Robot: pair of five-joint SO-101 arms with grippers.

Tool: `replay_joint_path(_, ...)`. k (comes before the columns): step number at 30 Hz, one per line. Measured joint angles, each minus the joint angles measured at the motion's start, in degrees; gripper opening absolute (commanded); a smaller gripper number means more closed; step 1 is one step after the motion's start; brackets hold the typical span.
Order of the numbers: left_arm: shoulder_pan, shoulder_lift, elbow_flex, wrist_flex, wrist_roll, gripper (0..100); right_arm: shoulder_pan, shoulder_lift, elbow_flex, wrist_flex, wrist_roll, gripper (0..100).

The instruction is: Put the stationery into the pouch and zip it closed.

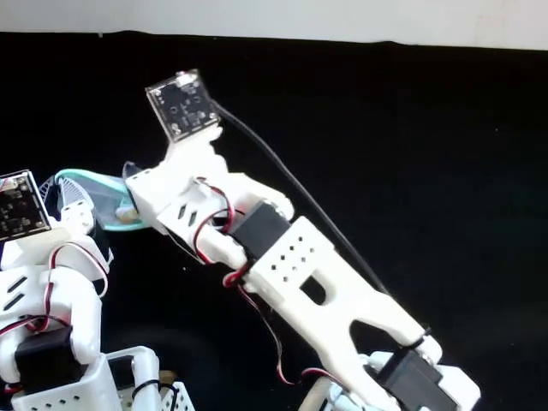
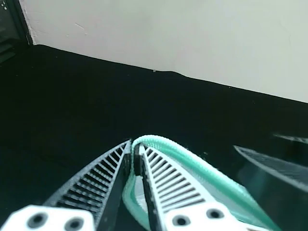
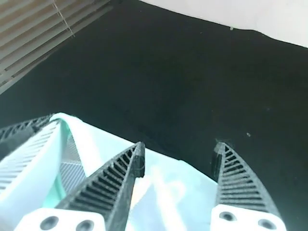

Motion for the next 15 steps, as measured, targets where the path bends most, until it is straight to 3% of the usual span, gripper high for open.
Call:
replay_joint_path(6,0.18,0.0,0.0,0.0,0.0,1,1.32,0.26,-10.64,4.48,0.0,23.1)
replay_joint_path(15,0.18,0.0,0.0,0.0,0.0,1,11.69,0.26,-25.41,14.51,0.0,23.1)
